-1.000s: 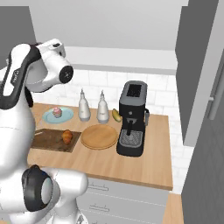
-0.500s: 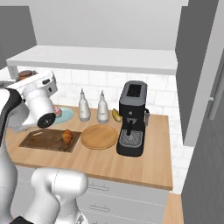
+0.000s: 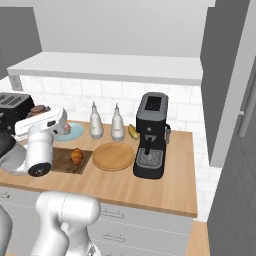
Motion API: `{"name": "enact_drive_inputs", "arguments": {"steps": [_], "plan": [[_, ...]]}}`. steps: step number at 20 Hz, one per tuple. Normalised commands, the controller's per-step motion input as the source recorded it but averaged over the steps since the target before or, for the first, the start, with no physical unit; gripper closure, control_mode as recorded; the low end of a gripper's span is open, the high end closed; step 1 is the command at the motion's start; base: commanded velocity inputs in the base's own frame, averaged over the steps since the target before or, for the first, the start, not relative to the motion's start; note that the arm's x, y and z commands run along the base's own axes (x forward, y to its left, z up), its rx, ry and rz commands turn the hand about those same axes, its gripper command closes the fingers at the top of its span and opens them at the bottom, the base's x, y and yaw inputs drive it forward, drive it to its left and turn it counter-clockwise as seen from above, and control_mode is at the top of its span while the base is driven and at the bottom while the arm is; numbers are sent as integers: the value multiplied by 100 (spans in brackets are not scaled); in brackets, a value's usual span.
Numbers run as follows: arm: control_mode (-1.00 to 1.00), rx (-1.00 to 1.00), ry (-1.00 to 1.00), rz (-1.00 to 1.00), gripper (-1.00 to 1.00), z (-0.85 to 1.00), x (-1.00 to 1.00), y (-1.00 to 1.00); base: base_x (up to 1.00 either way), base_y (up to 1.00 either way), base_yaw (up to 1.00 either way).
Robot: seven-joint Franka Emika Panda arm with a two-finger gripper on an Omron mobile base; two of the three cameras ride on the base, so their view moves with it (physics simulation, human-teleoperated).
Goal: From the different types of pastries on the counter, select a croissant and place it on the cutting board. Then retrieve a jar of jam from the cabinet and place it alongside the croissant on the cutting board.
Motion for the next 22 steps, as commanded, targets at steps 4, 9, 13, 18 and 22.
{"name": "enact_drive_inputs", "arguments": {"steps": [4,9,13,18,22], "plan": [[-100,0,0,-53,100,-84,0,56,0,0,0],[-100,6,0,-55,100,-62,6,78,0,0,0],[-100,17,8,-51,100,-4,7,56,0,0,0],[-100,29,21,-39,100,2,-3,33,0,0,0],[-100,18,20,-28,100,0,-36,79,0,0,0]]}}
